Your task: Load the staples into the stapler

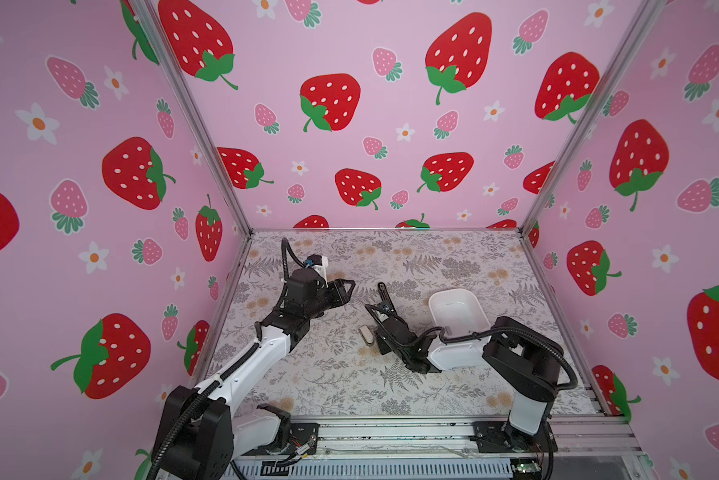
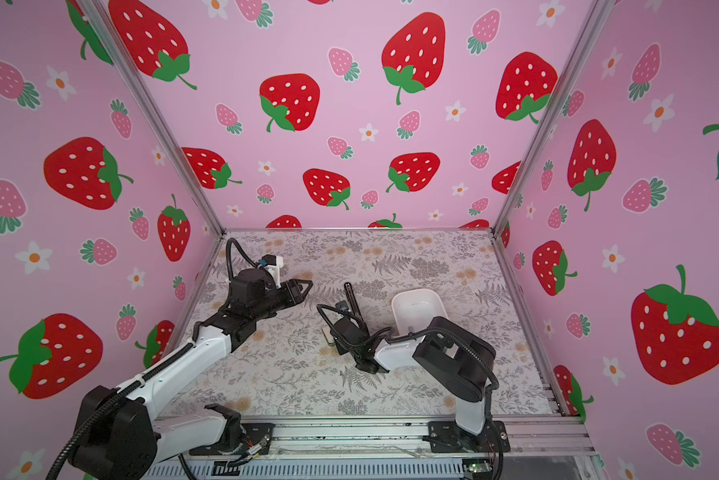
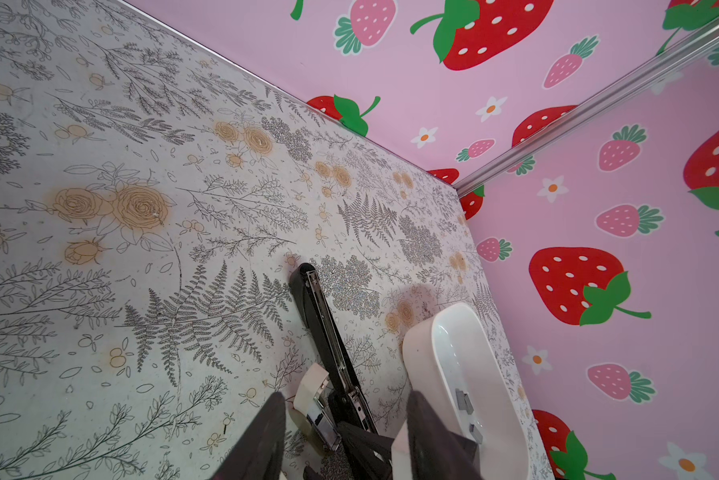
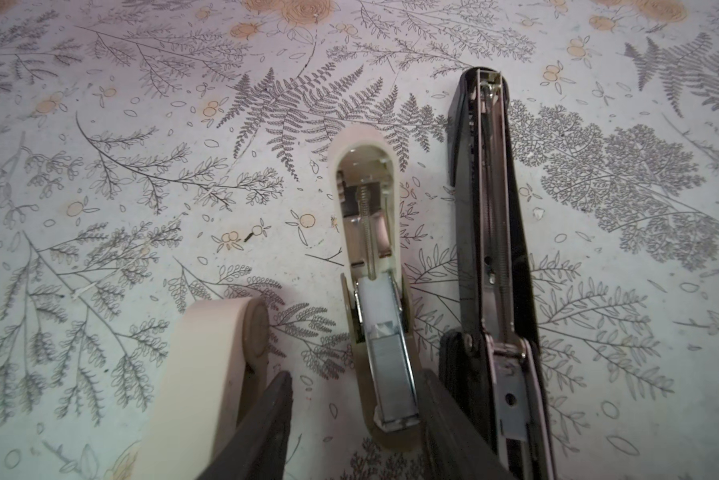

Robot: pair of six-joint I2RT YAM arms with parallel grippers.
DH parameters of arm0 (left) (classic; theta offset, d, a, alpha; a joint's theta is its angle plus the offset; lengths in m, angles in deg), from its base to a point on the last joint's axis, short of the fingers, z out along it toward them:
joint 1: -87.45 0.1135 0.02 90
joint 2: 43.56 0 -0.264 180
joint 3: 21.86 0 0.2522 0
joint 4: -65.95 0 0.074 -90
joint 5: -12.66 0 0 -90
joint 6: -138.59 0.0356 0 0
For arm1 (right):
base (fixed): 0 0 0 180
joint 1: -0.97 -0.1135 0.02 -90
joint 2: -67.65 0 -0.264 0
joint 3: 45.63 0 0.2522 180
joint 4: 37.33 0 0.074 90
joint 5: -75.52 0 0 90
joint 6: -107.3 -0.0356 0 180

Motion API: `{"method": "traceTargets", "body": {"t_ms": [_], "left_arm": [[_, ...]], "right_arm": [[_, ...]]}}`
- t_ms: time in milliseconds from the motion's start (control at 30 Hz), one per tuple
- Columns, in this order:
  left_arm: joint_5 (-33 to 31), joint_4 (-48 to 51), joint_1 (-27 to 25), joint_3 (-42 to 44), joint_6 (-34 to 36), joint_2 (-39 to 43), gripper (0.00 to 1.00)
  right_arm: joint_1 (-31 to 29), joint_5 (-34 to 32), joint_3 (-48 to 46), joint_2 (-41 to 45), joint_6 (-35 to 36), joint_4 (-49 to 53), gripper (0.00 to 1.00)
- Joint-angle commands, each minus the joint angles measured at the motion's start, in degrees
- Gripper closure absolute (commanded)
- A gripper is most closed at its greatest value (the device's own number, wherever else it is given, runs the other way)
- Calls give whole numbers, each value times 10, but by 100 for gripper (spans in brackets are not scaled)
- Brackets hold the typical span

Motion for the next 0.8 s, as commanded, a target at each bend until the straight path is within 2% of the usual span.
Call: {"method": "traceTargets", "body": {"t_ms": [0,33,333,533,767], "left_arm": [[-1,1,3,-22,10,11,50],[-1,1,3,-22,10,10,50],[1,0,3,-24,11,7,50],[1,5,7,-27,17,4,50],[16,-5,32,-26,10,-19,50]], "right_arm": [[7,6,12,-18,-14,20,49],[8,6,16,-21,-14,24,45],[8,4,43,-41,-8,51,42],[-2,8,58,-54,3,60,48],[-12,18,47,-56,21,42,64]]}}
